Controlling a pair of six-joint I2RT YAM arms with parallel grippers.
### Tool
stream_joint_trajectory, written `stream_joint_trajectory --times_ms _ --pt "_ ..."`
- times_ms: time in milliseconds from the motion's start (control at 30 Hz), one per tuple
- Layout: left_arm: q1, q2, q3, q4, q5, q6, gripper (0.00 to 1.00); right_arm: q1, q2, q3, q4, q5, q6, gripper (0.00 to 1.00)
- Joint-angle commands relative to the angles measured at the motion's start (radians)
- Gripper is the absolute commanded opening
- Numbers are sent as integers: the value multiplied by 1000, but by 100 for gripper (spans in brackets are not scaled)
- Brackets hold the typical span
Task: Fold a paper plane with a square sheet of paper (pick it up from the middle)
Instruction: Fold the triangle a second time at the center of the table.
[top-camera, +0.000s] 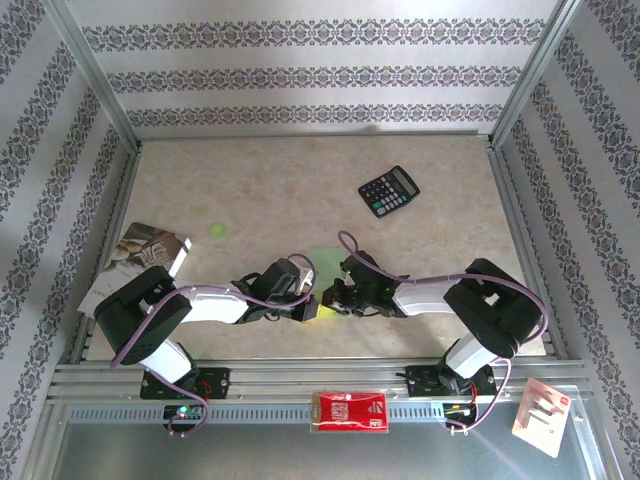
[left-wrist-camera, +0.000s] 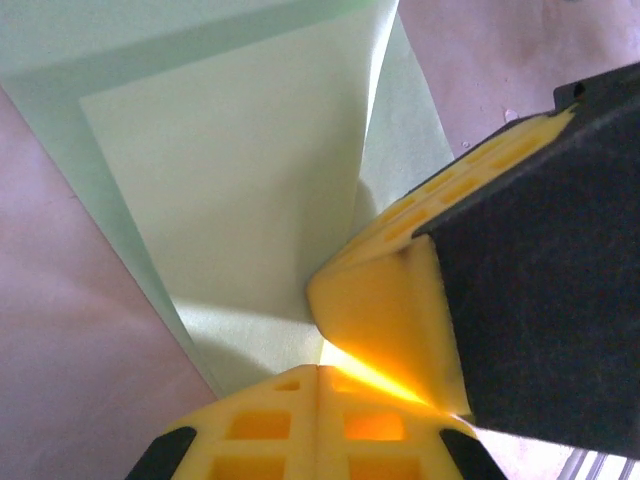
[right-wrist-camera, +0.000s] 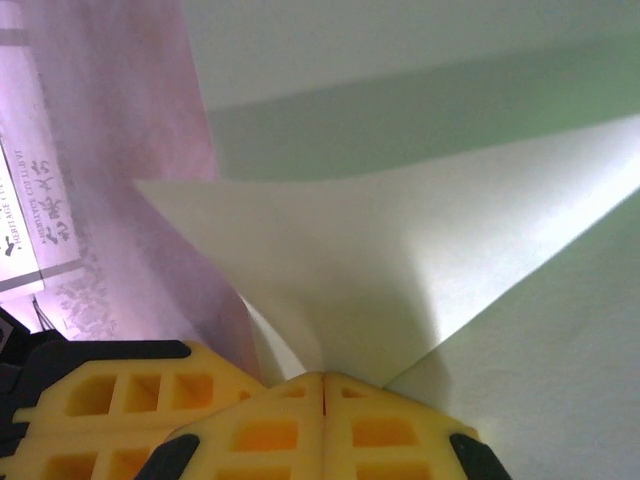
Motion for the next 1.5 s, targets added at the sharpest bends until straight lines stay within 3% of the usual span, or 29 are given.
stream_joint_trajectory --times_ms 0,1300,1467 --pt "3 38 -55 -190 -65 19 0 -34 23 25 -51 38 -40 0" --pt "2 25 -64 -254 -104 48 0 -337 122 117 -198 18 -242 0" --pt "2 22 -58 -250 -102 38 0 -387 94 135 -198 -28 -272 0"
